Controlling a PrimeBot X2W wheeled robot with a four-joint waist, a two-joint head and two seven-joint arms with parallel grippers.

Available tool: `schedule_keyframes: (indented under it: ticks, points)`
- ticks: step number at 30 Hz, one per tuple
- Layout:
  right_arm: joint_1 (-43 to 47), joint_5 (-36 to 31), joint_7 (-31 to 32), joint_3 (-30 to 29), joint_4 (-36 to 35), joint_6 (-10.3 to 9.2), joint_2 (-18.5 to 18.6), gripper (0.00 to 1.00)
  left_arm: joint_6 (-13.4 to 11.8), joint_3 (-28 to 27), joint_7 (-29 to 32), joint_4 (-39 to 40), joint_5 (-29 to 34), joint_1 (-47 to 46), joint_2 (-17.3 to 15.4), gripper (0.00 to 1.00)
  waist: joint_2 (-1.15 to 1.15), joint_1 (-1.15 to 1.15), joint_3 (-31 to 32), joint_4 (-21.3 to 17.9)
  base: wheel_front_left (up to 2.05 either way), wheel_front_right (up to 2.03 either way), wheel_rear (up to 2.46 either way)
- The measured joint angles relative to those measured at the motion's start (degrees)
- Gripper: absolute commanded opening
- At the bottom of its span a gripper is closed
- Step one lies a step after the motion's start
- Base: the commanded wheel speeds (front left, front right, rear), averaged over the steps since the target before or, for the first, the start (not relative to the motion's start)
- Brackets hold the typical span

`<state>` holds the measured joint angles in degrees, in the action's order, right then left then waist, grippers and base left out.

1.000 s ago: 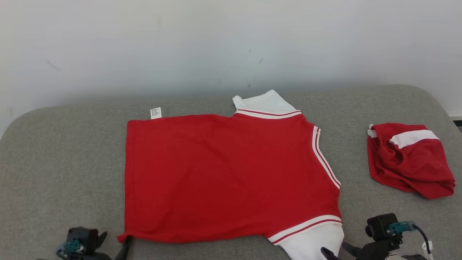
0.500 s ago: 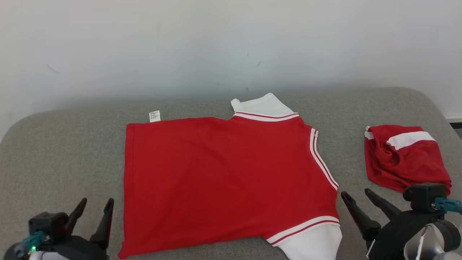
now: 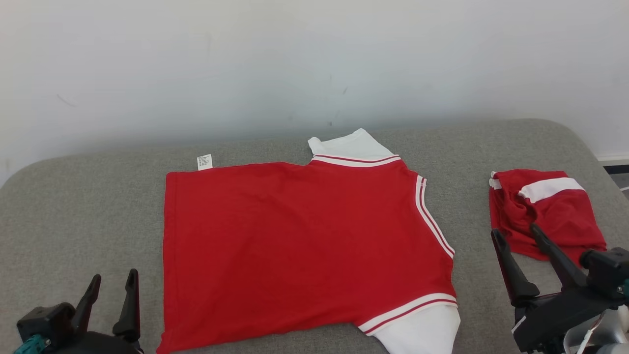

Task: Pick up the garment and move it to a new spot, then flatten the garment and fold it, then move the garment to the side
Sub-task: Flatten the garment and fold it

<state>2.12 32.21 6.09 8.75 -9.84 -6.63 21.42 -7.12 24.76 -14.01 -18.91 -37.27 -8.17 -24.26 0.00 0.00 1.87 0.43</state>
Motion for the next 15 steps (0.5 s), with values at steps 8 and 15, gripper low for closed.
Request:
schedule_keyframes:
  ticks: [8, 15]
  points:
    - [1.21, -2.65, -7.08, -2.57, -0.21, -0.2, -0.86, 1.0, 0.0, -5.42, -0.16, 2.49, 3.34, 2.52, 2.5, 1.0, 0.0, 0.0, -0.24, -0.68, 0.0, 0.0, 0.0]
    - [2.81, -1.64, -9.44, -3.65, 2.61, -0.42, -2.38, 1.0, 0.0, -7.62, -0.25, 3.68, 5.06, 3.56, 2.96, 1.0, 0.0, 0.0, -0.48, -1.07, 0.0, 0.0, 0.0]
